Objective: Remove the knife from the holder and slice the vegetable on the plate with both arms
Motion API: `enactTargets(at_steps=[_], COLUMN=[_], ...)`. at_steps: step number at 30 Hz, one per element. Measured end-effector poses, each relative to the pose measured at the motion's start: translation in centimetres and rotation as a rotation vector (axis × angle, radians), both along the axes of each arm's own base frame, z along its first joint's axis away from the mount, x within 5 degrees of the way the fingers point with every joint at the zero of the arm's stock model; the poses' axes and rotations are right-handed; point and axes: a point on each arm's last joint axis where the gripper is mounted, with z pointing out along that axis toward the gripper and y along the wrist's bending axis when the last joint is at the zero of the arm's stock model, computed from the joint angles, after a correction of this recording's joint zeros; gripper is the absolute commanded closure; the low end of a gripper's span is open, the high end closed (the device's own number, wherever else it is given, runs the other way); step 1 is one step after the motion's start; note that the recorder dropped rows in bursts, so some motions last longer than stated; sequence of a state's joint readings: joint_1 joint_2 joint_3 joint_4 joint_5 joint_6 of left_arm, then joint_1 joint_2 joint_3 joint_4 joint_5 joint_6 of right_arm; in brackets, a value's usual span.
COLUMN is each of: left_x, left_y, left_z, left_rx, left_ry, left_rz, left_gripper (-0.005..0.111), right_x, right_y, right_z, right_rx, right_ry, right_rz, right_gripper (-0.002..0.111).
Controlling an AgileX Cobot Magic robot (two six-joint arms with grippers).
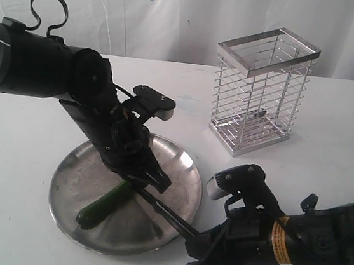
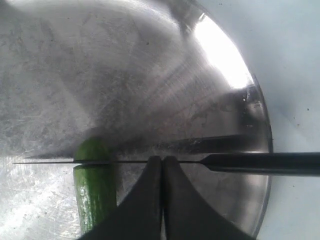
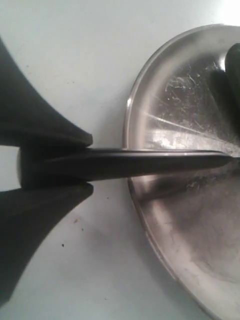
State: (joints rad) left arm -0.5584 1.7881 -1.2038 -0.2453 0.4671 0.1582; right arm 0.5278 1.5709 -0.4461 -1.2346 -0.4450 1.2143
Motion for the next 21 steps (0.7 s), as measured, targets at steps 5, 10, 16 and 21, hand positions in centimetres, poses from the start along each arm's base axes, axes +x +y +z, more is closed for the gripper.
enactTargets(at_steps=[5, 10, 16, 21], left_x=[0.0, 0.0, 0.3, 0.8], left_y=[0.0, 0.0, -0.2, -0.4], left_z=[0.0, -0.2, -1.2, -1.6], left_rx=[0.001, 0.006, 0.017, 0.005], left_ry=[0.001, 0.000, 0.009, -0.017], left_rz=[-0.002, -0.013, -0.012, 0.000], left_gripper=[0.107, 0.107, 0.107, 0.107], right_x=[0.0, 0.0, 0.0, 0.0], right_y=[0.0, 0.0, 0.0, 0.0], right_z=[0.0, 0.0, 0.0, 0.0], right_rx=[0.002, 0.002, 0.000, 0.000], right_ry=[0.000, 0.000, 0.000, 0.000], right_rz=[0.001, 0.001, 0.004, 0.004], right_gripper=[0.108, 0.108, 0.108, 0.108])
